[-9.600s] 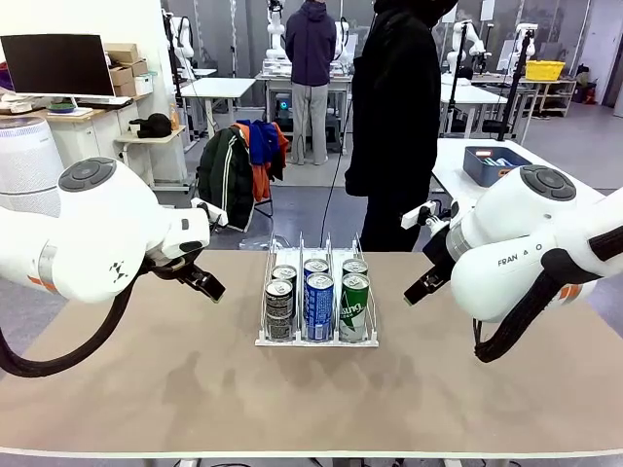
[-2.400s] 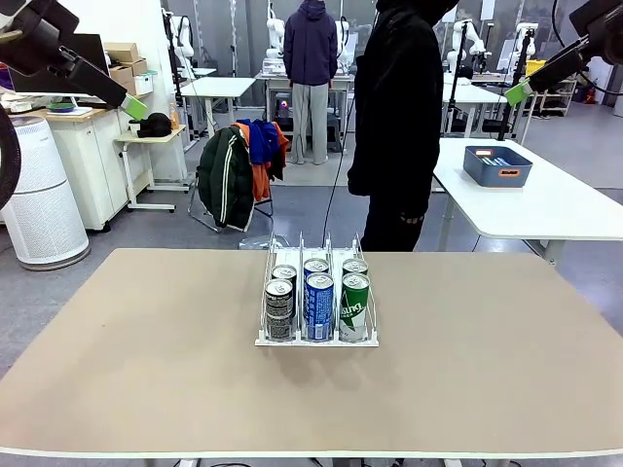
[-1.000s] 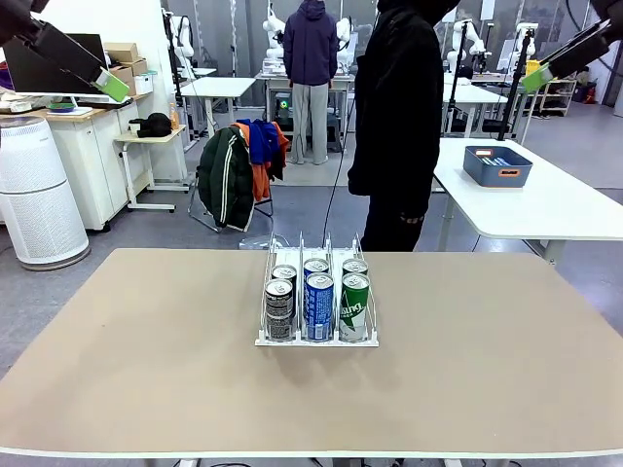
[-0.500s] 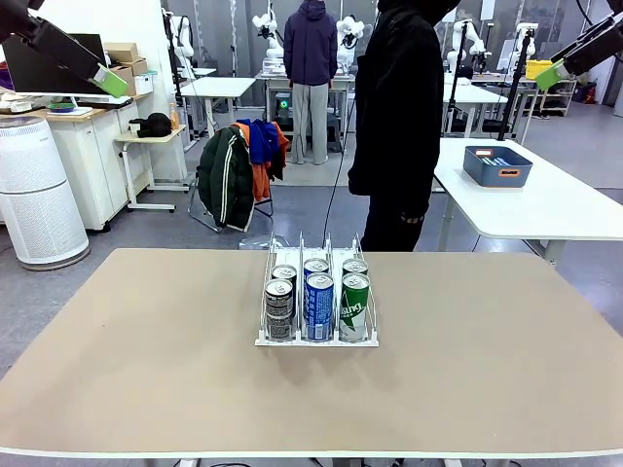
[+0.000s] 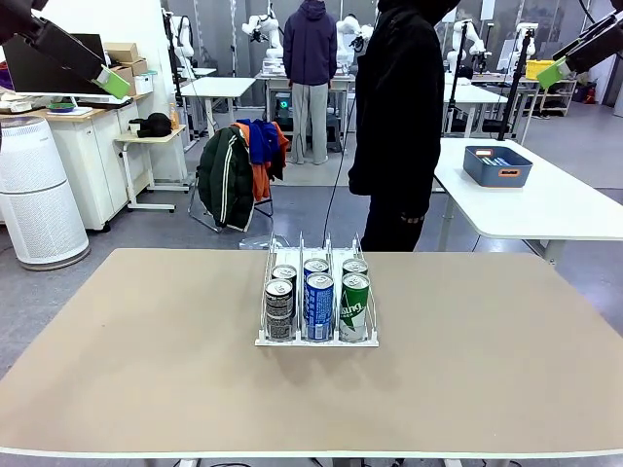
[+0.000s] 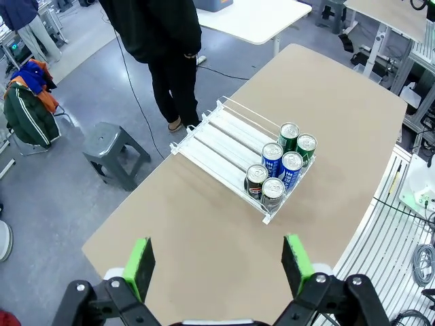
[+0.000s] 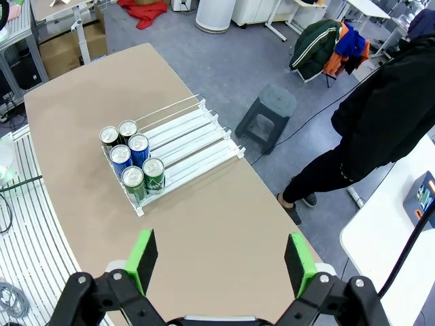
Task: Fill the beverage cans into the dispenser.
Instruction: Pick up the Pepsi coke handed by the human.
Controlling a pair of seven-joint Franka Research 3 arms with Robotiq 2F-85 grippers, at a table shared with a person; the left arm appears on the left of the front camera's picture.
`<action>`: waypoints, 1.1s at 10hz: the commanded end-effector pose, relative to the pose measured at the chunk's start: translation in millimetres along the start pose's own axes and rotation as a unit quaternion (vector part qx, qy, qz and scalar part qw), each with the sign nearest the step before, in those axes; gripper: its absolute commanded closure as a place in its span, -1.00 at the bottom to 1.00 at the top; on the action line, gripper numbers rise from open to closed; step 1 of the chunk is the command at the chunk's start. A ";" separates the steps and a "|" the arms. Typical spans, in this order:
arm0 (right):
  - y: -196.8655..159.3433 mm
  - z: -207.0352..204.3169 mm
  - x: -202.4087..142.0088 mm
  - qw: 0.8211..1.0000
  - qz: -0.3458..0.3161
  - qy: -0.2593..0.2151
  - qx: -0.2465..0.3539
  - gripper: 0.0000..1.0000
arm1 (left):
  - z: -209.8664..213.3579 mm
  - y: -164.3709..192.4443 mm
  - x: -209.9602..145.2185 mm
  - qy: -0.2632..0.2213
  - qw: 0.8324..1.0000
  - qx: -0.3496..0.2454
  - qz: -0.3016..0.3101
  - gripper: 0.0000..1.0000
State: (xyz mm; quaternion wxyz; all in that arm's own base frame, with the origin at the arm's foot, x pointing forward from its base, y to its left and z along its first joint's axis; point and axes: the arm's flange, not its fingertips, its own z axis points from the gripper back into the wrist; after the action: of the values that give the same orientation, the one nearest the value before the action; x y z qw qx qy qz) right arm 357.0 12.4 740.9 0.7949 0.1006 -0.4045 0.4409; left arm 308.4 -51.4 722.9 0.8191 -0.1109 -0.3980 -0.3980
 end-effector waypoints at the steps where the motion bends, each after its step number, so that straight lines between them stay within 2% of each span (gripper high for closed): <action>1: 0.1 -0.3 -0.1 1.000 0.000 0.000 0.000 -1.00 | -1.0 1.2 -1.2 0.002 1.000 -0.001 0.004 -1.00; 11: 0.1 -0.3 -0.1 1.000 0.000 0.000 0.000 -1.00 | -1.0 1.2 -1.2 0.002 1.000 -0.001 0.004 -1.00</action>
State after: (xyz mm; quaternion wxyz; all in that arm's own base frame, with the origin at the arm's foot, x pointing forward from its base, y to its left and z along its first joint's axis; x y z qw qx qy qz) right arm 357.0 12.4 740.9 0.7949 0.1006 -0.4045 0.4409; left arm 308.4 -51.4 722.9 0.8191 -0.1110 -0.3980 -0.3980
